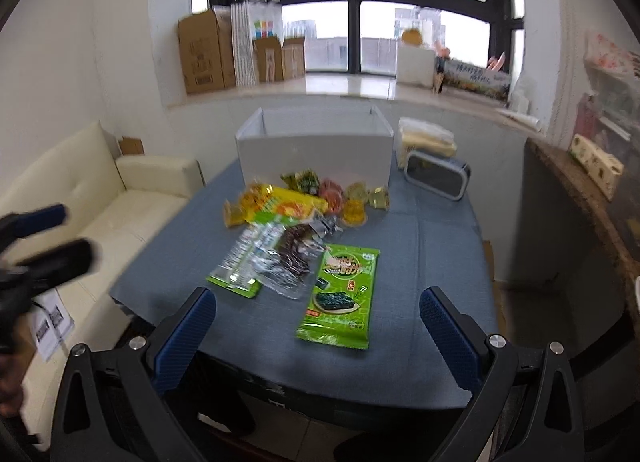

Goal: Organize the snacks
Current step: 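Grasp the green seaweed bag with the right tool while the left tool reaches toward the jerky bag, then grasp the jerky bag with the left tool while the right tool carries seaweed into the box, then grasp the long green-and-white snack bag with the left tool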

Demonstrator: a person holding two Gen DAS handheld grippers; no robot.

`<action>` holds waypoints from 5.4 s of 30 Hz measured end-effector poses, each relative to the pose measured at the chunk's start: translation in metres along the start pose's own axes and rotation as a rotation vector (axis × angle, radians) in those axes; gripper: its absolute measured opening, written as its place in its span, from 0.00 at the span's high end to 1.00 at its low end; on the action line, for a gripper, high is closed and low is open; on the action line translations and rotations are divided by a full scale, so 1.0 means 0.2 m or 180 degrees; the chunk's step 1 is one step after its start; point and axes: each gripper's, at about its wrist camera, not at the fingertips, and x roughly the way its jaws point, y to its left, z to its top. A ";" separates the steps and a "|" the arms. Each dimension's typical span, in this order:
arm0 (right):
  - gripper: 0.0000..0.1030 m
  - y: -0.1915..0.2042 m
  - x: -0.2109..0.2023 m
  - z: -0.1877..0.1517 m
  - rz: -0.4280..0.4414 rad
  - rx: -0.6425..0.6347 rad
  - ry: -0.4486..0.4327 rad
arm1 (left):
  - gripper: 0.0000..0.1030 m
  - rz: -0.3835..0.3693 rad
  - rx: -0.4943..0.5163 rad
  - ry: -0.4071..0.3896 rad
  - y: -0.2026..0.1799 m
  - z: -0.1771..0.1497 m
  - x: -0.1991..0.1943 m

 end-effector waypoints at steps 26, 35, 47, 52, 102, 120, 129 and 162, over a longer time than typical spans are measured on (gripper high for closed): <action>0.29 -0.15 0.87 -0.06 -0.0227 0.0189 0.0849 | 0.00 -0.0068 -0.0141 0.0509 0.19 0.01 0.51; 0.34 -0.21 0.81 -0.03 -0.0039 0.0442 0.0781 | 0.00 -0.0140 -0.0076 0.0619 0.15 0.06 0.65; 0.34 -0.41 0.31 -0.04 0.0020 0.0818 0.0372 | 0.00 -0.0091 0.0242 0.0839 -0.18 0.14 1.10; 0.34 -0.50 0.20 -0.10 -0.0063 0.0927 0.0275 | 0.00 0.0017 0.0286 0.1069 -0.27 0.15 1.37; 0.34 -0.29 1.09 1.10 0.0473 0.0072 -0.0001 | 0.24 0.0226 -0.0147 -0.0010 0.35 1.13 1.40; 0.12 -0.40 1.42 1.33 0.0170 0.0207 0.0152 | 0.00 0.0160 -0.0136 0.0077 0.46 1.21 1.67; 0.12 -0.37 1.18 1.17 0.0084 -0.0006 0.0016 | 0.00 0.0147 -0.0066 0.0008 0.40 1.10 1.44; 0.00 -0.34 0.45 0.19 0.0490 0.0756 -0.0015 | 0.00 0.0177 0.0181 0.0794 0.03 0.05 1.19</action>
